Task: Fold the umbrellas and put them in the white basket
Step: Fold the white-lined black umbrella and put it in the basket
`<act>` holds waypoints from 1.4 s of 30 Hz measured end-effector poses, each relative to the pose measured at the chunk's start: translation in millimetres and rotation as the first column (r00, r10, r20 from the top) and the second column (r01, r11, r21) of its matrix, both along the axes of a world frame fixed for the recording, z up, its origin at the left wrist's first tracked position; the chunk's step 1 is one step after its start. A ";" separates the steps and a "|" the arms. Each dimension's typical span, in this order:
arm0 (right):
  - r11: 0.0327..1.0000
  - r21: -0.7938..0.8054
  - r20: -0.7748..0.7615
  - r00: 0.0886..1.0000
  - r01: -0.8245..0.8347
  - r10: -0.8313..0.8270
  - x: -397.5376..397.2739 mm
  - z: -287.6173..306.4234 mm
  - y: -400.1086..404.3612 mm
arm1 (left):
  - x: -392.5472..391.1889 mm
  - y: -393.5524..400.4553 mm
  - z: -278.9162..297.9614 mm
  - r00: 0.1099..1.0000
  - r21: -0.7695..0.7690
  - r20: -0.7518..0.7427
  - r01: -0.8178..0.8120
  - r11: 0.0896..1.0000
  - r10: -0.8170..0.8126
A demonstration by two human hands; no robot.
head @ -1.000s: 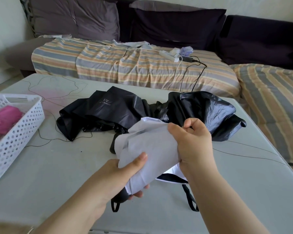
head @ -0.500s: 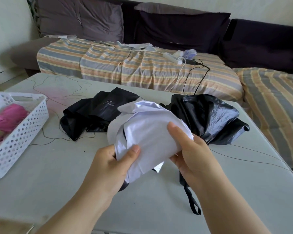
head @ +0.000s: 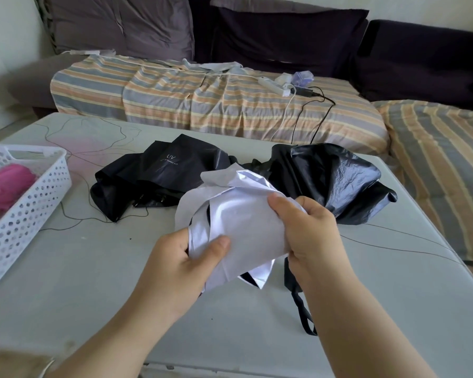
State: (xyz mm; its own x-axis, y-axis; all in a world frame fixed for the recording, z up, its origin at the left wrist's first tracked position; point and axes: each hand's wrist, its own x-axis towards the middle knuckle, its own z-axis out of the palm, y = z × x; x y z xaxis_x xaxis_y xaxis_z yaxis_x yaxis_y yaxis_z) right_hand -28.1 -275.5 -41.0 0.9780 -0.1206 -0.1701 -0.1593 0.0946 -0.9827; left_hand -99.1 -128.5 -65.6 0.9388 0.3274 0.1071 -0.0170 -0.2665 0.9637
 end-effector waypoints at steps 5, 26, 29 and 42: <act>0.995 0.074 0.103 0.993 -0.067 0.059 -1.8 2.1 2.3 | 5.1 3.5 1.4 0.935 -0.172 -0.343 0.026 0.985 -0.084; 0.999 0.037 0.163 0.986 0.039 -0.045 -3.6 0.2 2.1 | -1.5 6.1 -3.8 0.997 0.185 0.049 -0.059 0.981 0.051; 0.999 -0.032 0.277 0.960 -0.029 0.037 -11.5 3.2 4.9 | 7.2 11.6 -4.7 0.956 -0.085 -0.260 0.115 0.990 -0.134; 0.962 -0.272 0.067 0.998 -0.002 0.021 -9.9 11.4 3.3 | 0.6 0.2 -9.8 0.990 0.306 0.094 -0.130 0.943 0.107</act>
